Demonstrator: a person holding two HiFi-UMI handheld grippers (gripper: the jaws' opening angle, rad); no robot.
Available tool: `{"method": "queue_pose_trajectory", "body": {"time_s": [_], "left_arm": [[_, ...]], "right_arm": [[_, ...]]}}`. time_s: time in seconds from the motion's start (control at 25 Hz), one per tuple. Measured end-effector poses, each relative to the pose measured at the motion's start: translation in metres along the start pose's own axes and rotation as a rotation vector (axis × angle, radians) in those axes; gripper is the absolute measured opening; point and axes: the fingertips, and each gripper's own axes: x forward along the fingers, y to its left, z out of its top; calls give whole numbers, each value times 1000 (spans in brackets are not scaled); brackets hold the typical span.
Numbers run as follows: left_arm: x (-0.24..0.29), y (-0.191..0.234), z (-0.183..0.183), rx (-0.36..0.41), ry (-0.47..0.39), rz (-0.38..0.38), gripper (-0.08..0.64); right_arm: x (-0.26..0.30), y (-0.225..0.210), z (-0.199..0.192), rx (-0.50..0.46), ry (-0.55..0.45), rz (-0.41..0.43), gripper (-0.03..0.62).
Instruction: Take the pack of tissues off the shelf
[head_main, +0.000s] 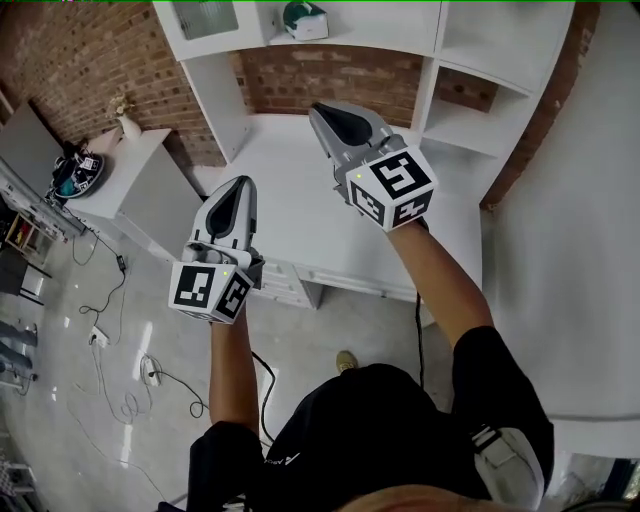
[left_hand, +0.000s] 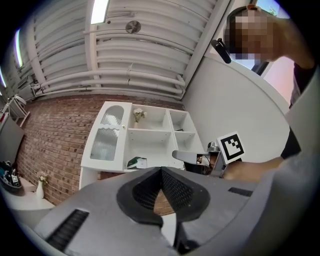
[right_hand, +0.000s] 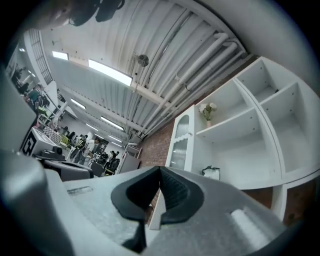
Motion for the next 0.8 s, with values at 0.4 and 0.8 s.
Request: {"method": "queue_pose_trajectory", "body": {"time_s": [0.4,0.8], "left_arm": [[113,80,-27,-37,-4,-36,-2],[183,153,-43,-60,-52,-169,-2]], "right_arm": [[127,-110,-35,-39,104,-122,92],[219,-195,-69,-63,251,-345,363]]}}
